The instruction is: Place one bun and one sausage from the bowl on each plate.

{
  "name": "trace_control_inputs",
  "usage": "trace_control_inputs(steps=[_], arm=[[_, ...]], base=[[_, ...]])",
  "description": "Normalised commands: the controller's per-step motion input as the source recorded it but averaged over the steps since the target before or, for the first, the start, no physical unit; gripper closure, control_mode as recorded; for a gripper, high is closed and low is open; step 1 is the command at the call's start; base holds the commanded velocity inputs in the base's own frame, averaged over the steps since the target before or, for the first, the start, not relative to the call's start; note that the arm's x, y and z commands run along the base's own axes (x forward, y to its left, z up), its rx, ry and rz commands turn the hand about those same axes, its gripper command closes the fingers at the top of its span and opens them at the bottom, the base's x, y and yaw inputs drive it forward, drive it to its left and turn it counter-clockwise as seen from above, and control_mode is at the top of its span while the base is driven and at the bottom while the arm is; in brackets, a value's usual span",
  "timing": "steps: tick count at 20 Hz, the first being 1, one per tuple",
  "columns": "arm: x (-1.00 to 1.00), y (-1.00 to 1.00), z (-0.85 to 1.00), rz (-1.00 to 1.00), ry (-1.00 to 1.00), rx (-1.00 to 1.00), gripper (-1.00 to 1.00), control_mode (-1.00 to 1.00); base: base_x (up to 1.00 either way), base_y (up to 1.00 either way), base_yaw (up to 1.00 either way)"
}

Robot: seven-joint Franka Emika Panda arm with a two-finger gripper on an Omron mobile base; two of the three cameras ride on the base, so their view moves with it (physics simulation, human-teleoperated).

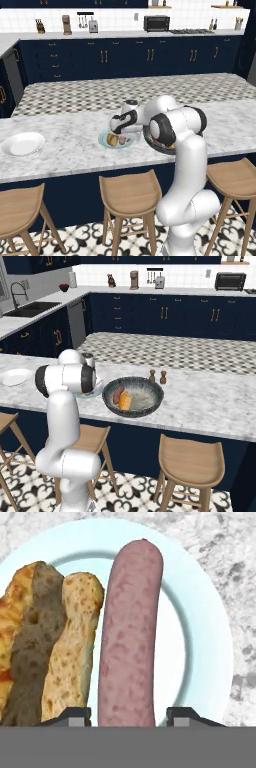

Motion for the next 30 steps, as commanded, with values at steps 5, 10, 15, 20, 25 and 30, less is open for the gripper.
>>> trace_control_inputs(steps=[5, 10, 15, 20, 25, 30], arm=[[-0.24, 0.0, 0.86, 0.01, -0.02, 0.04, -1.0, -1.0], [-0.59, -0.16, 0.96, 0.0, -0.03, 0.01, -1.0, -1.0], [-0.27, -1.0, 0.2, 0.0, 0.04, 0.0, -1.0, -1.0], [0.0, -1.0, -0.03, 0.0, 0.16, 0.0, -1.0, -1.0], [0.0, -0.82, -0.36, 0.04, 0.16, 0.0, -1.0, -1.0], [0.0, -0.51, -0.49, 0.11, 0.16, 0.0, -1.0, -1.0]], base=[[0.0, 0.0, 0.0], [0.0, 0.0, 0.0], [0.0, 0.0, 0.0], [0.0, 0.0, 0.0], [0.0, 0.0, 0.0], [0.0, 0.0, 0.0]])
